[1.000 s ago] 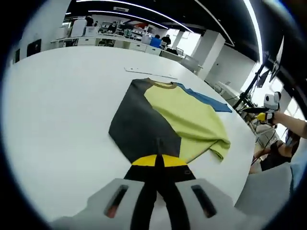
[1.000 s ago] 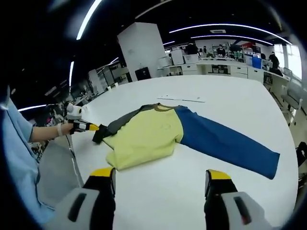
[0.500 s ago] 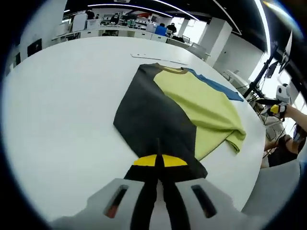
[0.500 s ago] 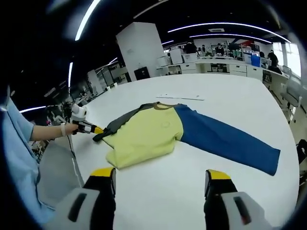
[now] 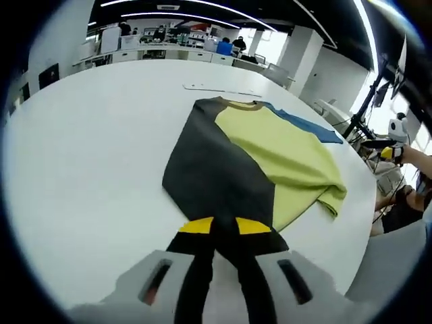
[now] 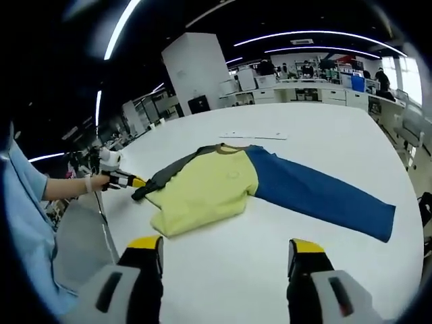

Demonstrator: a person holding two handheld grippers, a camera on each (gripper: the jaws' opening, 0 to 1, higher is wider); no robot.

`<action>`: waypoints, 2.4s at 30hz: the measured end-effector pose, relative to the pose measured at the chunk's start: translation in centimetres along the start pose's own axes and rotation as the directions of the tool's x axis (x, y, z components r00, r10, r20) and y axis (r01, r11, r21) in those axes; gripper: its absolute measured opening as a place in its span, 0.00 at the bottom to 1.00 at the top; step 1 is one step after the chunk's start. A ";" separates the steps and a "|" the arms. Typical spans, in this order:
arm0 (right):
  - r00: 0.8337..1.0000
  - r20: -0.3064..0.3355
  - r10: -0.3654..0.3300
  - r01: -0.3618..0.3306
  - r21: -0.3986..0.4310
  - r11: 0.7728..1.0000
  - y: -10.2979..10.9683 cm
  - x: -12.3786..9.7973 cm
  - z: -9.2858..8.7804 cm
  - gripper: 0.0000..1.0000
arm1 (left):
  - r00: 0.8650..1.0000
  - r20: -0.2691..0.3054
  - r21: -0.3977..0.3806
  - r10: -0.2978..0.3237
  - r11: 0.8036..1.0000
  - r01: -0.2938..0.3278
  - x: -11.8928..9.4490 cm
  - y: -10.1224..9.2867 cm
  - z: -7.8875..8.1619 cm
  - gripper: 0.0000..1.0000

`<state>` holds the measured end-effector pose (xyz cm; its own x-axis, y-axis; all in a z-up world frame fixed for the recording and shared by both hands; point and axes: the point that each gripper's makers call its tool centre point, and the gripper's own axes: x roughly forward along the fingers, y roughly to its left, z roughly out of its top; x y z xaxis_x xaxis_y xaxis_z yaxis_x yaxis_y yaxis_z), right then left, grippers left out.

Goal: Fold the garment on the visible template until the final outline fits inside the template.

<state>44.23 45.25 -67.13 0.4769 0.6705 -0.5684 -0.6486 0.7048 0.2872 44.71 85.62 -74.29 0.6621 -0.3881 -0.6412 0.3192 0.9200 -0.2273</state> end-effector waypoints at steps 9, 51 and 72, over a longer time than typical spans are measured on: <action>1.000 0.007 0.001 -0.001 0.008 1.000 0.1 -0.1 -0.2 0.75 | 1.000 0.023 0.086 -0.018 0.996 0.016 0.0 -1.6 1.0 0.26; 1.000 0.006 0.003 -0.003 0.043 0.999 0.1 0.1 -1.7 0.74 | 0.993 -0.103 0.106 0.060 0.993 -0.049 3.2 -1.5 -0.5 0.01; 1.000 -0.002 0.015 -0.015 0.045 0.999 0.7 0.6 -1.8 0.74 | 0.999 0.030 0.021 0.034 0.999 -0.035 -0.9 -0.3 3.2 0.00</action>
<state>42.97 45.73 -68.66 0.4656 0.6806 -0.5657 -0.6286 0.7042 0.3300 46.21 85.47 -71.26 0.6928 -0.3576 -0.6263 0.3100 0.9318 -0.1890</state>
